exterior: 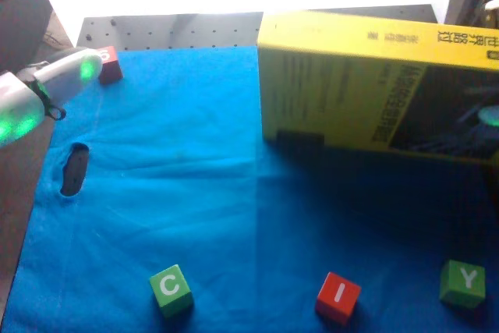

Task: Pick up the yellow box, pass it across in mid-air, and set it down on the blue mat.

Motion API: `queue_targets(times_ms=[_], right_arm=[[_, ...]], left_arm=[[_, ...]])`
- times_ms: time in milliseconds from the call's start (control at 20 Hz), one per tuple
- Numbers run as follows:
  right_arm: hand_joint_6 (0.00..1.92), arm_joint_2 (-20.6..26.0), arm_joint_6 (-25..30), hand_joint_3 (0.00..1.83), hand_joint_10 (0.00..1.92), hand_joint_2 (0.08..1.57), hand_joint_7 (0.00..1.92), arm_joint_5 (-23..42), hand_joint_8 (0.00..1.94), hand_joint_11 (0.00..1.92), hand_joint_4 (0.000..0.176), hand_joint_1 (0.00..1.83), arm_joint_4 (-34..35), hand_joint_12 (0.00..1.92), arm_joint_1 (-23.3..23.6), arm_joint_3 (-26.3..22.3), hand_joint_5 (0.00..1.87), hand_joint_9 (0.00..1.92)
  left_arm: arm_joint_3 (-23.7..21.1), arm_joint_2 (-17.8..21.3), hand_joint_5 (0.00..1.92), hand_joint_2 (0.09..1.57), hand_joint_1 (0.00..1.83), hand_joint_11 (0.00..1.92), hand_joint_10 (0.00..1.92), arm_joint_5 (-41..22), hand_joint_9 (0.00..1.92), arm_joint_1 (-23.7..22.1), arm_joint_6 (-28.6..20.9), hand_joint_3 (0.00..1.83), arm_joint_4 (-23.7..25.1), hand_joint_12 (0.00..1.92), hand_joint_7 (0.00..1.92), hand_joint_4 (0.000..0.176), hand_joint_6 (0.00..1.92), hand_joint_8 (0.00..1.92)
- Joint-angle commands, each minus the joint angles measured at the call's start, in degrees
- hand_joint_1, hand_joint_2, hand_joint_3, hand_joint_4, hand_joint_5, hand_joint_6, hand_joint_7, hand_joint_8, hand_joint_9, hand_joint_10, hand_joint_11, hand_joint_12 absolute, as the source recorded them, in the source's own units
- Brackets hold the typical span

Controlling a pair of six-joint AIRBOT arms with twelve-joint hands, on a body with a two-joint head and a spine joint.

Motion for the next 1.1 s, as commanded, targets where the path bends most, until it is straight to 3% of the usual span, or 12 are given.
queue_targets(times_ms=[0, 50, 100, 200, 250, 300, 450, 500, 600, 700, 750, 1050], right_arm=[[1.07, -0.1, -0.7, 0.00, 1.68, 1.29, 0.43, 4.8, 1.27, 0.61, 0.000, 0.79, 0.3, 1.92, 0.2, 0.4, 0.27, 0.53], [0.47, -0.3, -0.7, 0.00, 1.29, 1.29, 0.28, 4.8, 0.65, 0.28, 0.000, 0.64, 0.5, 1.79, 0.1, 0.6, 0.14, 0.30], [0.18, -0.4, -0.7, 0.00, 1.07, 1.27, 0.21, 4.8, 0.28, 0.08, 0.000, 0.55, 0.5, 1.72, 0.1, 0.7, 0.10, 0.17], [0.00, -0.7, -0.7, 0.00, 0.19, 1.23, 0.00, 4.7, 0.00, 0.00, 0.067, 0.41, 0.8, 1.23, 0.1, 1.0, 0.00, 0.04], [0.00, -0.8, -0.7, 0.00, 0.19, 1.23, 0.00, 4.6, 0.00, 0.00, 0.067, 0.41, 0.8, 1.23, 0.1, 1.0, 0.00, 0.04], [0.00, -0.9, -0.7, 0.00, 0.10, 1.23, 0.00, 4.6, 0.00, 0.00, 0.087, 0.40, 0.8, 1.17, 0.1, 1.1, 0.00, 0.02], [0.00, -1.1, -0.7, 0.00, 0.00, 1.21, 0.00, 4.6, 0.00, 0.00, 0.116, 0.40, 0.8, 0.32, 0.1, 1.5, 0.00, 0.00], [0.00, -1.1, -0.7, 0.00, 0.00, 1.21, 0.00, 4.6, 0.00, 0.00, 0.116, 0.40, 0.8, 0.32, 0.1, 1.8, 0.00, 0.00], [0.00, -1.1, -0.7, 0.00, 0.00, 1.19, 0.00, 4.6, 0.00, 0.00, 0.147, 0.40, 0.9, 0.02, 0.1, 2.2, 0.00, 0.00], [0.00, -1.0, -1.0, 0.00, 0.00, 1.17, 0.00, 5.3, 0.00, 0.00, 0.174, 0.32, 0.9, 0.00, 0.1, 2.2, 0.00, 0.00], [0.00, -1.0, -1.0, 0.00, 0.00, 1.16, 0.00, 6.1, 0.00, 0.00, 0.176, 0.30, 0.9, 0.00, 0.1, 2.1, 0.00, 0.00], [0.00, 0.1, -1.0, 0.00, 0.00, 1.15, 0.00, 14.9, 0.00, 0.00, 0.176, 0.19, 0.7, 0.00, 0.1, -0.3, 0.00, 0.00]], left_arm=[[-0.1, 0.1, 0.00, 1.25, 0.45, 0.00, 0.00, -7.5, 0.00, 0.0, 0.0, 0.03, 0.5, 0.00, 0.00, 0.124, 0.00, 0.00], [-0.2, 0.1, 0.00, 1.26, 0.44, 0.00, 0.00, -7.7, 0.00, 0.4, 0.0, 0.03, 0.3, 0.00, 0.00, 0.127, 0.00, 0.00], [-0.2, 0.1, 0.00, 1.26, 0.44, 0.00, 0.00, -7.9, 0.00, 0.5, 0.0, 0.02, 0.2, 0.00, 0.00, 0.127, 0.00, 0.00], [-0.3, 0.1, 0.00, 1.26, 0.44, 0.00, 0.00, -8.2, 0.00, 0.7, 0.0, 0.02, 0.1, 0.00, 0.00, 0.132, 0.00, 0.00], [-0.3, 0.1, 0.00, 1.26, 0.44, 0.00, 0.00, -8.3, 0.00, 0.7, 0.0, 0.02, 0.0, 0.00, 0.00, 0.132, 0.00, 0.00], [-0.4, 0.1, 0.00, 1.26, 0.44, 0.00, 0.00, -8.4, 0.00, 0.8, 0.0, 0.02, 0.0, 0.00, 0.00, 0.131, 0.00, 0.00], [-0.5, 0.1, 0.00, 1.27, 0.48, 0.00, 0.00, -8.5, 0.00, 1.3, 0.0, 0.02, -0.3, 0.00, 0.00, 0.131, 0.00, 0.00], [-0.5, 0.0, 0.00, 1.27, 0.48, 0.00, 0.00, -8.5, 0.00, 1.6, 0.0, 0.02, -0.5, 0.00, 0.00, 0.131, 0.00, 0.00], [-0.6, -0.1, 0.00, 1.27, 0.46, 0.00, 0.00, -8.5, 0.00, 2.0, 0.0, 0.02, -0.6, 0.00, 0.00, 0.111, 0.00, 0.00], [-0.6, 0.0, 0.00, 1.27, 0.46, 0.00, 0.00, -8.8, 0.00, 2.1, 0.0, 0.02, -0.7, 0.00, 0.00, 0.096, 0.00, 0.00], [-0.6, 0.0, 0.00, 1.28, 0.47, 0.00, 0.00, -8.9, 0.00, 2.2, 0.0, 0.02, -0.7, 0.00, 0.00, 0.107, 0.00, 0.00], [-0.6, -0.1, 0.00, 1.29, 0.49, 0.00, 0.00, -8.8, 0.00, 2.4, 0.0, 0.01, -0.8, 0.00, 0.00, 0.093, 0.00, 0.00]])
